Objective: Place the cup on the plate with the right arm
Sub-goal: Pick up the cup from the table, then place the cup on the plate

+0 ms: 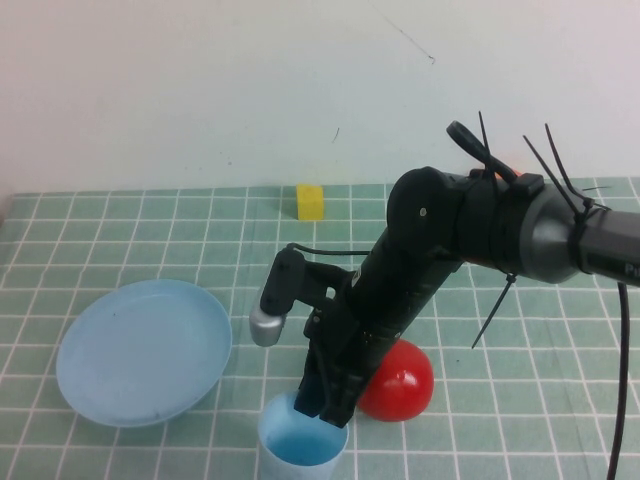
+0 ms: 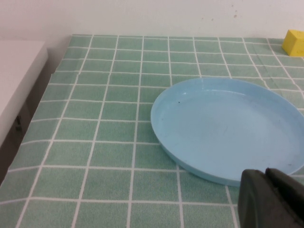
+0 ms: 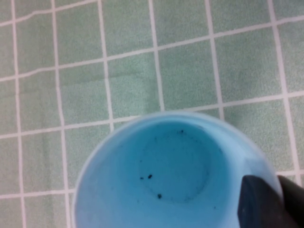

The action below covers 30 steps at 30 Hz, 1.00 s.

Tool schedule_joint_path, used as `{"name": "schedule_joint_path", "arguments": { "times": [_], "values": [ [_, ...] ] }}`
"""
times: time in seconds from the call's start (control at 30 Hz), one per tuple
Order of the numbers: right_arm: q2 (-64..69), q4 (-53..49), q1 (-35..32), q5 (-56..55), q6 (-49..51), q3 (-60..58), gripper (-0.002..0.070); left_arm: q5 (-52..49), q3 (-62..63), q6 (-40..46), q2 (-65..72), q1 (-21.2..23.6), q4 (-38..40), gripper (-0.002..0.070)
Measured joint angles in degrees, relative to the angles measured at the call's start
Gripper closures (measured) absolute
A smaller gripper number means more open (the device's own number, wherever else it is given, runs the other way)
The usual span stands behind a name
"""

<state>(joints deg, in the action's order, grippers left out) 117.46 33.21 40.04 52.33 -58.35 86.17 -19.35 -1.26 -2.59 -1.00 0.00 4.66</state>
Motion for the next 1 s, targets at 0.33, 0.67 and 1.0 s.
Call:
{"name": "schedule_joint_path", "arguments": {
  "times": [0.33,0.67,1.0],
  "values": [
    [0.2,2.0,0.0,-0.4,-0.2,9.4,0.0659,0.0,0.0,0.0,0.0,0.0,0.0,0.0678],
    [6.4,6.2,1.4,-9.3,-0.6,20.3,0.0659,0.0,0.0,0.0,0.0,0.0,0.0,0.0678],
    [18.9,6.1,4.5,-11.0,-0.9,33.2,0.0659,0.0,0.0,0.0,0.0,0.0,0.0,0.0678]
  ]
}}
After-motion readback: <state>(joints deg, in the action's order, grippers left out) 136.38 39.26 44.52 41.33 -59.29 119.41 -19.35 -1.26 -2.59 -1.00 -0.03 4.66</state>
